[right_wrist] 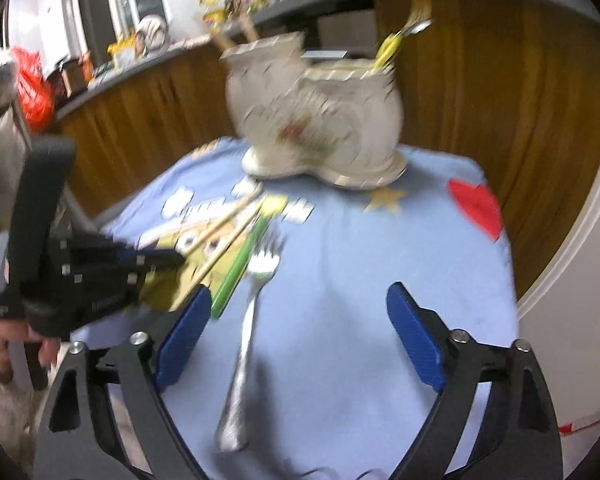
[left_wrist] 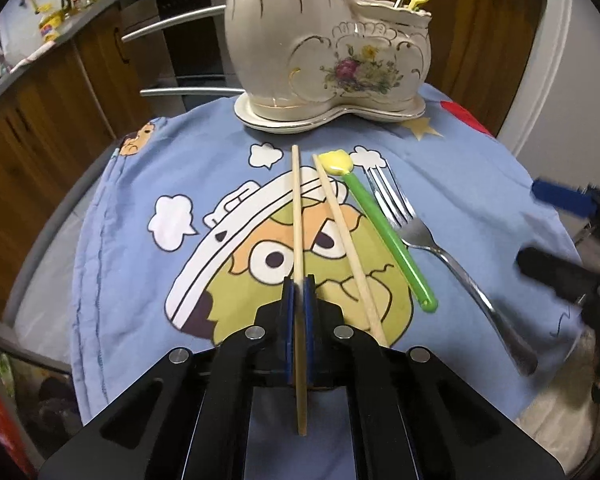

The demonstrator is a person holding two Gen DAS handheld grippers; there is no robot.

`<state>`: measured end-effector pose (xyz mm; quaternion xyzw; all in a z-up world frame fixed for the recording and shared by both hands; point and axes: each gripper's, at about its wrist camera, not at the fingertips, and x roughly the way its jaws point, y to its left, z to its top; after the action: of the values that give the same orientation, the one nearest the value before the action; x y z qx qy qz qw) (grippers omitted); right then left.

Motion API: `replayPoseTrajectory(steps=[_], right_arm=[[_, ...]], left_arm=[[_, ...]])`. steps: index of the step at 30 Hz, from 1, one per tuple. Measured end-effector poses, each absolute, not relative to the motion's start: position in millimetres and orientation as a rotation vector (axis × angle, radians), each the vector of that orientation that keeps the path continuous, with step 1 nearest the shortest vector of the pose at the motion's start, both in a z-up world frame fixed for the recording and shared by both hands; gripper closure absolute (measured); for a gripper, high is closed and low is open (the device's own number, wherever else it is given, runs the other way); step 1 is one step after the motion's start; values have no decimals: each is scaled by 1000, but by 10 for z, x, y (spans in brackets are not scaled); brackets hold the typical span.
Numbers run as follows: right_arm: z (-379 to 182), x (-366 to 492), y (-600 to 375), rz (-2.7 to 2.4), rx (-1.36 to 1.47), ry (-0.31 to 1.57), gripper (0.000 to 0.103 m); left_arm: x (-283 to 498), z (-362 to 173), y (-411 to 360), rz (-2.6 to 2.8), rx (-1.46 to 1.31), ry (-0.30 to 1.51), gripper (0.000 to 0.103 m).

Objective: Organize utensils
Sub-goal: 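Close the left gripper on a chopstick while the right grasps the silver fork's handle, then carry the chopstick to the tall cup with the left gripper while the right carries the fork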

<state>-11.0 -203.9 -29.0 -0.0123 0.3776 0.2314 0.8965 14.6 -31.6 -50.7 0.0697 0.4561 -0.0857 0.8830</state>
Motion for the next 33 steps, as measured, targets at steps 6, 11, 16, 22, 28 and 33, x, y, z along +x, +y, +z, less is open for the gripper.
replayPoseTrajectory(steps=[6, 11, 16, 22, 28, 33], right_arm=[[-406, -169, -1704, 495, -151, 879, 52], [-399, -69, -1493, 472, -225, 938, 78], [-429, 49, -1434, 463, -222, 1020, 81], [-412, 105, -1402, 457, -232, 1048, 97], [-352, 0, -1484, 458, -180, 979, 98], [-115, -182, -1643, 496, -95, 832, 98]], left_arm=[[-8, -396, -170, -199, 119, 885, 98], [-123, -304, -60, -238, 83, 849, 98], [-202, -214, 16, -266, 62, 817, 98], [-235, -188, 95, -285, 42, 797, 98], [-281, -123, 102, -321, 37, 761, 98], [-326, -16, 99, -353, 30, 711, 98]])
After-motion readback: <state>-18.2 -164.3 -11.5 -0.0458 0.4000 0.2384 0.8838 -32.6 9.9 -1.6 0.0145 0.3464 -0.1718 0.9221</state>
